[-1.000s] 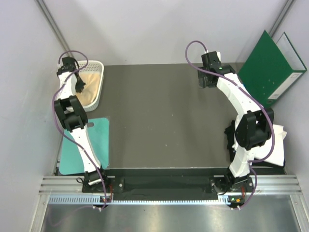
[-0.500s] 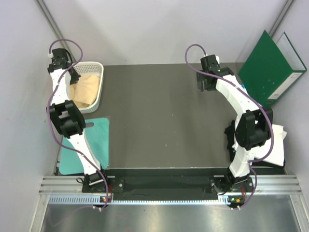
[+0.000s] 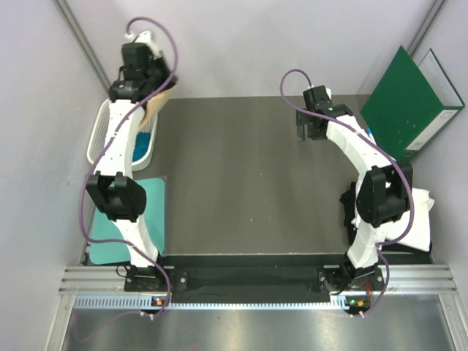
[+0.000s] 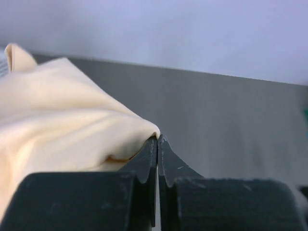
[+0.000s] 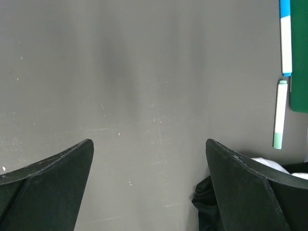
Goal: Fold and stack the t-shirts
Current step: Grab crumpled tshirt from bin with the left arm, then move the tshirt to the center of the board
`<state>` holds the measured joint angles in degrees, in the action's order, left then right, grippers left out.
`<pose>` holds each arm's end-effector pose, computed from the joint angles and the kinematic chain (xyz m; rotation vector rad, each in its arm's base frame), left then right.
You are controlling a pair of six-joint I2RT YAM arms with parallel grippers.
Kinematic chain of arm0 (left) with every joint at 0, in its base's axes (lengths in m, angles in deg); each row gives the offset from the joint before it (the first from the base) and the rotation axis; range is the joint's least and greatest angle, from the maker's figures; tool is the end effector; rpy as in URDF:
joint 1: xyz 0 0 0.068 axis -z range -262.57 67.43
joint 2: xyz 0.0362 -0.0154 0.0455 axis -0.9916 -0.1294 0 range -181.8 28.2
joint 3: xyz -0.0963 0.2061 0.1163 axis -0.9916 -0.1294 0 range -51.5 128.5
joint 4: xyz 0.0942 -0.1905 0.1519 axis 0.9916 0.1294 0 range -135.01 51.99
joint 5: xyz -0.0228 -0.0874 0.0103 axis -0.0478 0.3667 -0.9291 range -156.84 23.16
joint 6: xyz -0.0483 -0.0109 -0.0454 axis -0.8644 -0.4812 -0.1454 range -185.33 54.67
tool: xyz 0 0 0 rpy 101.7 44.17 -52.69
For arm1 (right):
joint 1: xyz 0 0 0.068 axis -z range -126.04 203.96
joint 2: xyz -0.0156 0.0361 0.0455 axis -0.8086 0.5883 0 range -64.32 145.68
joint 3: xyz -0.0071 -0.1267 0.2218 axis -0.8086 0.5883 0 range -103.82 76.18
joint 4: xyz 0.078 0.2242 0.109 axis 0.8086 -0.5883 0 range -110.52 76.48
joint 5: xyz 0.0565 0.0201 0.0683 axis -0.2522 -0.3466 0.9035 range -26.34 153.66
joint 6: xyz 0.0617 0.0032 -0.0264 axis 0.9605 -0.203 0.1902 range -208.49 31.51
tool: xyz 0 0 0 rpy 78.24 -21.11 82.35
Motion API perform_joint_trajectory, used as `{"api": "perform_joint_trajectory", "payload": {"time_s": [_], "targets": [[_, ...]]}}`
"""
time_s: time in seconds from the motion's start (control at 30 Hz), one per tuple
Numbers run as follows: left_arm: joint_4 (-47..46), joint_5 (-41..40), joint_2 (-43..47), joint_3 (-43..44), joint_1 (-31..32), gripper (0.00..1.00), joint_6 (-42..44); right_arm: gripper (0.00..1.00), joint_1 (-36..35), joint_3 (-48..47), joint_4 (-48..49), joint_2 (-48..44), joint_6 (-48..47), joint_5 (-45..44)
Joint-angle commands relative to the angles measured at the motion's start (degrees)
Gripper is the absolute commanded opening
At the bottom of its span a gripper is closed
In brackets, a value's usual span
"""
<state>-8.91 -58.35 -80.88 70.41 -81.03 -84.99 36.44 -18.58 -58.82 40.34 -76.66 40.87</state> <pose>0.4421 -0.0199 0.4087 -0.2172 1.9806 -0.3864 0.3916 0.1019 0.2672 0.0328 2.4496 -0.2825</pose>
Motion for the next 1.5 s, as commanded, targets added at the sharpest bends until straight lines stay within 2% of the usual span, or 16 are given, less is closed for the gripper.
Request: {"api": "perform_joint_trajectory", "payload": {"time_s": [0.0, 0.23, 0.33, 0.47, 0.6, 0.7, 0.8, 0.97, 1.0, 1.03, 1.07, 1.13, 1.17, 1.3, 1.33, 1.47], "targets": [[-6.04, 6.71, 5.10, 6.15, 8.47, 0.00, -2.31, 1.00, -0.50, 0.36, 2.23, -3.59, 0.99, -0.59], [-7.44, 15.05, 3.43, 11.51, 19.63, 0.00, -5.38, 1.00, 0.38, 2.39, 2.58, -4.46, 3.37, -1.03], [-8.58, 15.59, 5.01, 8.45, 20.52, 0.00, -7.49, 1.00, 1.69, 3.44, 2.76, -5.60, 4.16, -1.65], [-8.95, 9.98, 9.84, -5.42, 20.43, 0.00, -6.80, 1.00, 4.68, 5.63, 3.46, -7.45, 4.60, -0.95], [-0.97, 7.07, 11.17, -22.88, 20.34, 0.00, -4.25, 1.00, 6.09, 7.13, 3.90, -9.30, 4.16, -0.77], [6.84, 1.20, 9.95, -30.91, 20.34, 0.00, -3.81, 1.00, 6.27, 8.27, 4.60, -9.83, 3.63, -0.25], [15.29, -7.33, 7.31, -32.96, 20.08, 0.00, -4.25, 1.00, 6.27, 8.80, 4.61, -9.65, 3.63, 0.28], [18.74, -14.82, 5.46, -33.23, 19.38, 0.01, -3.63, 1.00, 6.36, 9.16, 3.55, -8.51, 4.07, 2.12], [19.27, -14.82, 5.45, -32.70, 19.20, 0.12, -3.89, 1.00, 6.36, 9.07, 3.38, -8.16, 4.07, 2.74], [18.75, -14.65, 5.54, -32.44, 19.20, 0.43, -3.89, 1.00, 6.36, 9.24, 3.46, -8.16, 4.07, 3.62], [17.96, -14.21, 6.59, -32.26, 19.29, 0.59, -3.98, 0.99, 6.36, 9.24, 3.46, -8.16, 4.07, 5.80], [15.77, -12.89, 8.26, -32.61, 19.20, 0.81, -4.16, 1.00, 6.36, 9.68, 4.07, -8.42, 4.07, 8.45], [12.54, -12.36, 9.66, -33.22, 19.20, 0.99, -3.72, 0.99, 6.36, 10.29, 4.34, -8.42, 4.07, 10.55], [7.94, -8.76, 9.24, -32.35, 19.11, 0.99, -2.23, 1.00, 6.27, 12.14, 5.22, -8.34, 5.57, 11.80], [7.59, -5.62, 8.45, -31.39, 19.29, 0.99, -1.53, 1.00, 6.36, 12.40, 5.22, -8.07, 6.09, 12.06], [4.51, 2.12, 0.92, -22.54, 19.29, 0.99, 1.72, 1.00, 6.44, 12.58, 5.83, -5.79, 7.06, 16.53]]}}
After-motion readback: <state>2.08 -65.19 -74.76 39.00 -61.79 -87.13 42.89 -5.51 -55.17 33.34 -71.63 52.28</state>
